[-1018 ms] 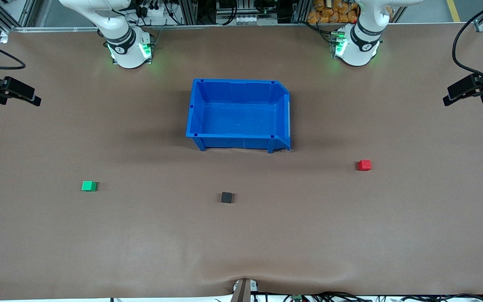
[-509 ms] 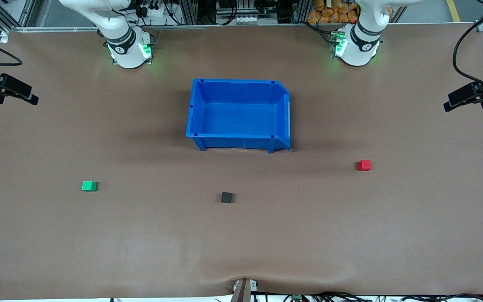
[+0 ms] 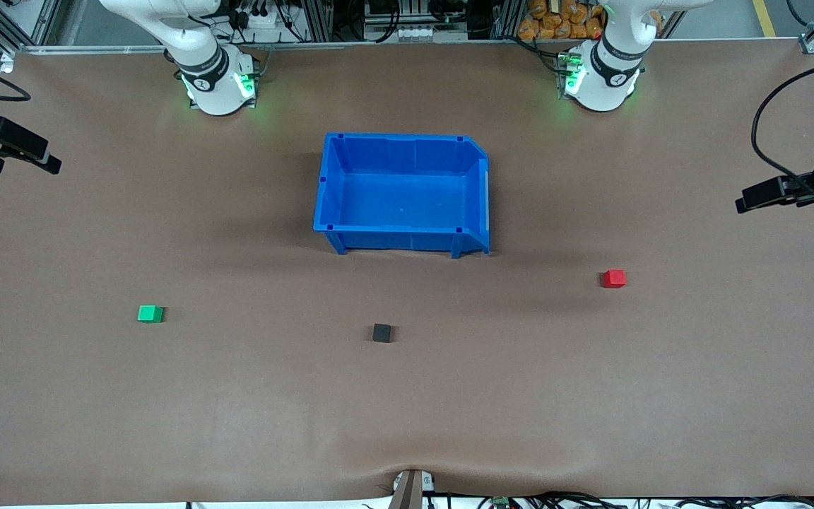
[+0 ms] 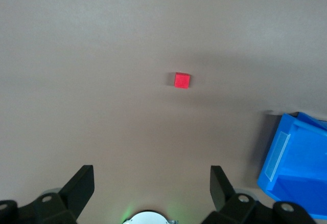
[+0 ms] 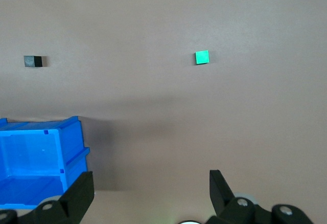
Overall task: Attach green and red cubes to black cube
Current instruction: 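Move the left gripper down over the red cube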
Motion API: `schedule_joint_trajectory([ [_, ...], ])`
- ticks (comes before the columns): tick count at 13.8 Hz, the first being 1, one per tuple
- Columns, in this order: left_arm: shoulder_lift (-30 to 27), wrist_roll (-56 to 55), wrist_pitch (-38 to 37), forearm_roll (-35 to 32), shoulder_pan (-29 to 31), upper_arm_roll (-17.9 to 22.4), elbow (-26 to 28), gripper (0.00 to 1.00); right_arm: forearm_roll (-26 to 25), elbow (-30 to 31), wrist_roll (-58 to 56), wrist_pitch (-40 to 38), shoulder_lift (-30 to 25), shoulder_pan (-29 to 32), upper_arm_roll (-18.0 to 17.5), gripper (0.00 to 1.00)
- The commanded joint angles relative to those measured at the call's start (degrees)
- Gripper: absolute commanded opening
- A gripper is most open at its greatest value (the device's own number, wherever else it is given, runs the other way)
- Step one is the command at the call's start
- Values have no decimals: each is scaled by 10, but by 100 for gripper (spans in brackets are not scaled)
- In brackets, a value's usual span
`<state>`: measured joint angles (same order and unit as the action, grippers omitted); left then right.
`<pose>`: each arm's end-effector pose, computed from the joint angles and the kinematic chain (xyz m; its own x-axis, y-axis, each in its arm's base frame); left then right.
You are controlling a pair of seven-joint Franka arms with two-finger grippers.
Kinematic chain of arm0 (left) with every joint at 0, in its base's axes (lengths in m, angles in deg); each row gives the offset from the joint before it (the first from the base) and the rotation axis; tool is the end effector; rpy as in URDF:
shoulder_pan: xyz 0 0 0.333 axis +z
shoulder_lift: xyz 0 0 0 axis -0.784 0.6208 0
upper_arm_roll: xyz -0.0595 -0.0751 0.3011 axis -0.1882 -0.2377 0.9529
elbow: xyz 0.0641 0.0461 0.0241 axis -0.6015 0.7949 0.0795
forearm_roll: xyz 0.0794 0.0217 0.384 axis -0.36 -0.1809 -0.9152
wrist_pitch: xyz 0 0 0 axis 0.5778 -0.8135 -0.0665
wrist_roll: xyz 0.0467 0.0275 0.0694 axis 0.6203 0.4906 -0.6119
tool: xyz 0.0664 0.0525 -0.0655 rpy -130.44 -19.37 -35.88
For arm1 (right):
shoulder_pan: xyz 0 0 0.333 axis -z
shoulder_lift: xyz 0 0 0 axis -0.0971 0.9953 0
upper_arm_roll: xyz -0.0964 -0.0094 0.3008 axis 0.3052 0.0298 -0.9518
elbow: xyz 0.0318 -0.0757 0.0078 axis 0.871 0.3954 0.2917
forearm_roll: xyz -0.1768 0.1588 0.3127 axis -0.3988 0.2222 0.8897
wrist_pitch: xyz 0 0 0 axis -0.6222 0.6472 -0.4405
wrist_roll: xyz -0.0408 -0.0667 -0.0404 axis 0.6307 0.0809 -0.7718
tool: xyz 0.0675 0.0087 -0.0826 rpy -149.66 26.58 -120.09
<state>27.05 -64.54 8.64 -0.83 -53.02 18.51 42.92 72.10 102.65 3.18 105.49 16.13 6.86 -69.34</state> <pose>0.5916 0.0150 0.5766 0.9836 0.1042 -0.1469 0.1051 -0.9945 -0.0018 0.5310 -0.0236 0.6563 0.9953 -0.0842 -0.0483 -0.0892 -0.9894 -0.1144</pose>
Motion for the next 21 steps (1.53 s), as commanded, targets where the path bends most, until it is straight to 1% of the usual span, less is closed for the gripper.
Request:
schedule_joint_trajectory([
  [1,43,-1,-6,3,-1,1,-16,100,7,4,-3,0,-5,0,1,100],
  [4,71,-7,-6,0,-7,0,-17,100,7,4,-3,1,-5,-1,1,100],
  [7,116,3,1,-1,-8,0,-18,100,7,6,-3,0,0,-1,1,100],
  [10,162,12,37,-3,-12,-3,-15,100,6,7,-4,1,3,-2,1,100],
  [13,200,50,87,-3,-8,-3,-14,100,7,7,-2,10,5,-8,1,100],
  [18,260,57,125,6,-10,-8,-5,100,4,7,-4,6,4,-5,1,100],
  [21,275,57,149,5,-14,-11,2,100,3,9,-4,6,4,-2,2,100],
])
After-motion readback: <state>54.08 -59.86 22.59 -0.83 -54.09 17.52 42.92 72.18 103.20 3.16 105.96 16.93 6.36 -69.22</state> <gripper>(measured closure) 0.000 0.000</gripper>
